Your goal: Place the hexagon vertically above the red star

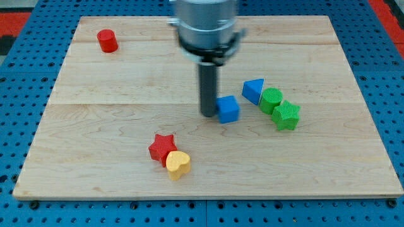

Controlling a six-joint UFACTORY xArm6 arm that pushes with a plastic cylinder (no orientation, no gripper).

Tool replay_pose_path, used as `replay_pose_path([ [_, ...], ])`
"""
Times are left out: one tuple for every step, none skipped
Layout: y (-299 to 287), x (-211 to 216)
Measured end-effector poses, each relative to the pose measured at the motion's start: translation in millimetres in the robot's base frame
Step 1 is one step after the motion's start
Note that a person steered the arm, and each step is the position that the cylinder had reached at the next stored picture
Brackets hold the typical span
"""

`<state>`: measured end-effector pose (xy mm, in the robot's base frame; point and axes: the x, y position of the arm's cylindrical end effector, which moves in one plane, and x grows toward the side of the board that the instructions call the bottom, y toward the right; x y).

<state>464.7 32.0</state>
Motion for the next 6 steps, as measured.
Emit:
replay_pose_path([
  [35,-1],
  [-43,-68],
  [-5,-152],
  [-4,-204],
  [-98,-222],
  [-134,-199],
])
